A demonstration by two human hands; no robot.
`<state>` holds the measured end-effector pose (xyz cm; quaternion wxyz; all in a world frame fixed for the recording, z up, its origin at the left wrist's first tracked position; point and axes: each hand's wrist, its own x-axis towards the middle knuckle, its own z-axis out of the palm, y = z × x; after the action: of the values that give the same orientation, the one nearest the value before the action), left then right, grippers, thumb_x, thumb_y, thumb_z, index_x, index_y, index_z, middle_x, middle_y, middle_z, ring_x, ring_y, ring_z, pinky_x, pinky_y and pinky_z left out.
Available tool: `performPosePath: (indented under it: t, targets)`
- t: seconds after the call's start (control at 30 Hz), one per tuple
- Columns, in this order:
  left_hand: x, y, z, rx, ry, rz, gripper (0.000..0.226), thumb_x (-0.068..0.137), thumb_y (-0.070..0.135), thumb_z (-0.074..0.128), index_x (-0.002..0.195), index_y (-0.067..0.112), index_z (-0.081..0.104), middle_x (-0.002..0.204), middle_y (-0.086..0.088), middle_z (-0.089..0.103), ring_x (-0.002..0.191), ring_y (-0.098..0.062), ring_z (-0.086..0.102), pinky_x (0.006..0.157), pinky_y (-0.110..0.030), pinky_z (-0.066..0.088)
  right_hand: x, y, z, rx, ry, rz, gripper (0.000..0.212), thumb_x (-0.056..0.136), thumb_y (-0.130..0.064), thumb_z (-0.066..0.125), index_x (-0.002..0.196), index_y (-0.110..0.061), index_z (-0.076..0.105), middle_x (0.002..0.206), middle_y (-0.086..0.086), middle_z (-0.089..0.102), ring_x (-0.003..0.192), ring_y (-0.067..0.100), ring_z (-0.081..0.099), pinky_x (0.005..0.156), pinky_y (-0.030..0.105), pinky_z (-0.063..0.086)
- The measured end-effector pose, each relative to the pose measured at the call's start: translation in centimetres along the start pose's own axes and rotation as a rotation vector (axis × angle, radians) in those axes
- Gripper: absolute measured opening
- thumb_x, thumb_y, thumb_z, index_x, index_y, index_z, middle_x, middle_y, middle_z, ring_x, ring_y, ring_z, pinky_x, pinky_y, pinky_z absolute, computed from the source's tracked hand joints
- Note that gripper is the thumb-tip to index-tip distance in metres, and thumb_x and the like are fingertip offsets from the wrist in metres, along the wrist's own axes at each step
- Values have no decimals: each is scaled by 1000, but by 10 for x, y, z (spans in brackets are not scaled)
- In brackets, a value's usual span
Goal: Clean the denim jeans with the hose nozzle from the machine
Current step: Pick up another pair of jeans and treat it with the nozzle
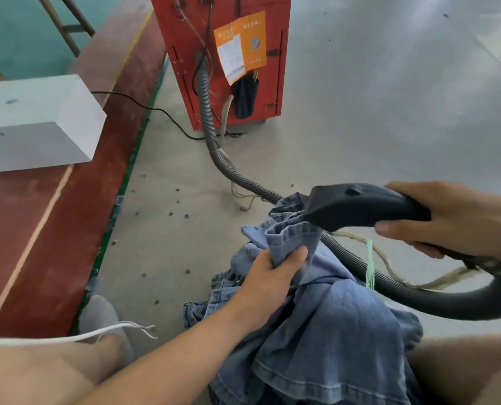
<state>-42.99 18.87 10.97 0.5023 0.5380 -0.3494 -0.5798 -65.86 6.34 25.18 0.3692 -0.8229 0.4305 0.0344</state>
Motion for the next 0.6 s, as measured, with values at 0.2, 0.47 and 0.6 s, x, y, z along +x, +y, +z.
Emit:
performPosePath:
  t: [0.2,0.47,0.6]
  targets:
    - [3,0,-1,526,-79,199,13,104,13,55,104,25,61,84,23,66,79,8,60,73,-6,44,5,-17,20,-47,0,-77,11,88,-51,66,91,-49,55,57,-16,63,42,4,56,42,16,42]
    - [-4,-18,4,1024,20,441,85,79,-12,59,157,19,43,116,-2,38,102,-19,46,85,-37,53,-10,4,-11,-28,122,20,40,80,-78,61,95,-40,60,52,5,65,41,23,59,47,44,56]
    - [0,-15,6,949,134,425,75,84,-16,60,153,11,48,114,-6,40,103,-20,47,94,-31,50,-9,18,0,-33,-25,134,43,73,-76,63,95,-39,61,56,6,65,40,20,59,39,40,53]
